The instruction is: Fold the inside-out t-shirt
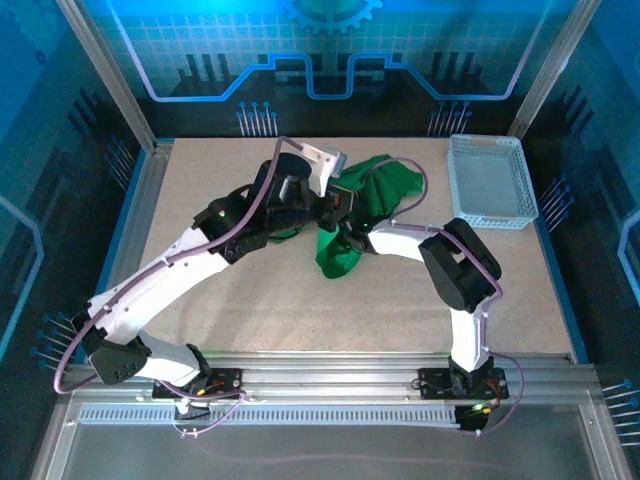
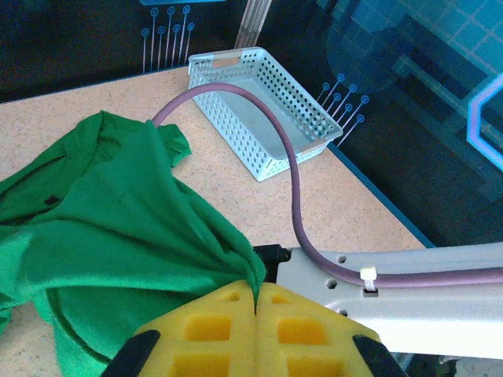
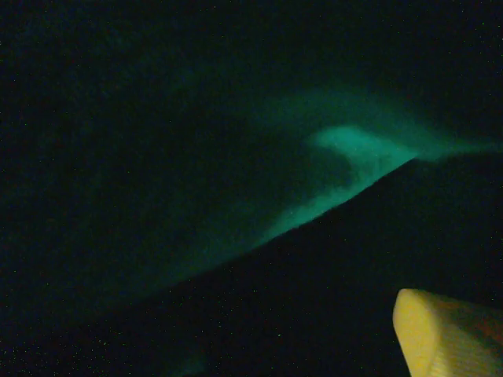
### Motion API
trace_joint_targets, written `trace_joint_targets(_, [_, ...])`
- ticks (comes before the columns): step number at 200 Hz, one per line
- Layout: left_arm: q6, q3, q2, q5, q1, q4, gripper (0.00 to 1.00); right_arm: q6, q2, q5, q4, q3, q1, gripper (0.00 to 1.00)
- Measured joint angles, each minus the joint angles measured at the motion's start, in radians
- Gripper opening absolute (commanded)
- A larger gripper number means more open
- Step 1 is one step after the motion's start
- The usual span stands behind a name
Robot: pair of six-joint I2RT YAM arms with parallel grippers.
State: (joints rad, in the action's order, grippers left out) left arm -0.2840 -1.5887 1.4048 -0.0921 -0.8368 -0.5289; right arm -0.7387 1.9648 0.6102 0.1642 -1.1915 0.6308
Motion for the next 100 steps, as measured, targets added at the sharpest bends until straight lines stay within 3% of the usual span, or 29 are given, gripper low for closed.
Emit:
trace_joint_targets(47, [0.032,0.0,-0.029,-0.045,-0.004,-0.005,0.0,0.08,-0.084,-0.122,0.116,0.159,-0.039,0.89])
trace_joint_targets(100, [0.04,0.015,-0.059,-0.013,-0.013,0.019,0.0,0.069,-0.083,-0.174,0.094,0.132,-0.104,0.89])
